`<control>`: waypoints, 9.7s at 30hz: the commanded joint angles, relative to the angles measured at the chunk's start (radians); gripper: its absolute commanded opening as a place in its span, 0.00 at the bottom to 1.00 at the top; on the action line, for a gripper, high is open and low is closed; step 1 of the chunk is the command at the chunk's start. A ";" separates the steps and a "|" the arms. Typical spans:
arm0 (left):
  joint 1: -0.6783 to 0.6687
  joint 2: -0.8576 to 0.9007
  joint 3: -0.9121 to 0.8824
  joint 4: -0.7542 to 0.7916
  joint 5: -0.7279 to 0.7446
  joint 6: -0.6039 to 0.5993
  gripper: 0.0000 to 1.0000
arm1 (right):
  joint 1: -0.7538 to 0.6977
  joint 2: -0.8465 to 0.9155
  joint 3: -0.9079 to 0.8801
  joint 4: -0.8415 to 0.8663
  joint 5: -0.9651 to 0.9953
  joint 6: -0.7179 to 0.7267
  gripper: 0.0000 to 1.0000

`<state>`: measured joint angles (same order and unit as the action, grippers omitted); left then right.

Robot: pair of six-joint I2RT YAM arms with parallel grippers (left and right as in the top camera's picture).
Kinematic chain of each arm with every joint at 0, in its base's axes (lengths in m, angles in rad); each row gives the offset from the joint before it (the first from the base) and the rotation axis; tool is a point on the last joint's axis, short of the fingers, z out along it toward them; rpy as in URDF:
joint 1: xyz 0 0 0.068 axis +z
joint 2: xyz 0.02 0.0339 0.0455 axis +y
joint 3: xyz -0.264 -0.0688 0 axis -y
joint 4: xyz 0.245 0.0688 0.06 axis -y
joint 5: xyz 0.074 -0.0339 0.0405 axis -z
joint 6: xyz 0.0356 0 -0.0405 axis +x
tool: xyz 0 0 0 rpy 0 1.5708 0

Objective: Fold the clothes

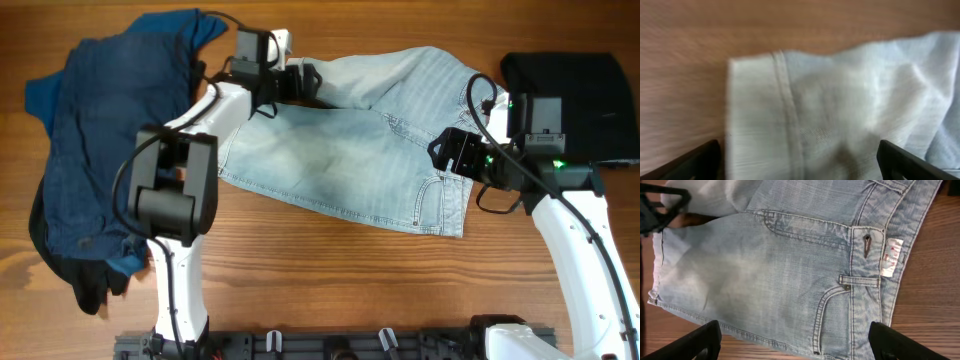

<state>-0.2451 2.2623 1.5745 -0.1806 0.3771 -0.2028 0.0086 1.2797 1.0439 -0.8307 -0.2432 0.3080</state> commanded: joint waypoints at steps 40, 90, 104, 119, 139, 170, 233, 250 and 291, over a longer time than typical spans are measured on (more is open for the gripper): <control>0.018 -0.451 0.025 -0.476 -0.818 0.016 0.93 | 0.001 0.095 0.014 0.177 -0.053 -0.126 0.95; -0.095 -0.848 -0.780 -0.780 -0.482 -0.852 0.98 | 0.095 0.281 -0.245 0.256 0.128 0.243 0.82; -0.019 -0.759 -0.820 -0.678 -0.513 -0.852 0.92 | 0.132 0.423 -0.246 0.314 0.148 0.241 0.68; -0.019 -0.472 -0.821 -0.540 -0.608 -0.849 0.04 | 0.125 0.428 -0.246 0.268 0.083 0.245 0.04; 0.020 -0.535 -0.802 -0.628 -0.414 -0.764 1.00 | -0.107 0.257 -0.162 0.122 0.038 0.235 0.05; 0.040 -1.191 -0.706 -0.893 -0.444 -0.717 0.04 | -0.107 -0.227 -0.161 -0.137 0.013 0.324 0.04; -0.133 -0.687 -0.631 0.119 -0.431 -0.222 1.00 | -0.122 0.233 -0.071 0.417 0.073 0.031 0.99; -0.016 -0.408 -0.563 0.305 -0.240 -0.112 1.00 | -0.203 0.250 -0.083 0.375 0.072 -0.151 0.99; 0.018 -0.204 -0.445 0.000 -0.239 -0.093 0.23 | -0.257 0.664 -0.085 0.654 -0.436 0.006 0.04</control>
<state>-0.2165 2.0121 1.1633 -0.1173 0.1028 -0.2882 -0.2794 1.9511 1.0031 -0.1280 -0.5953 0.2974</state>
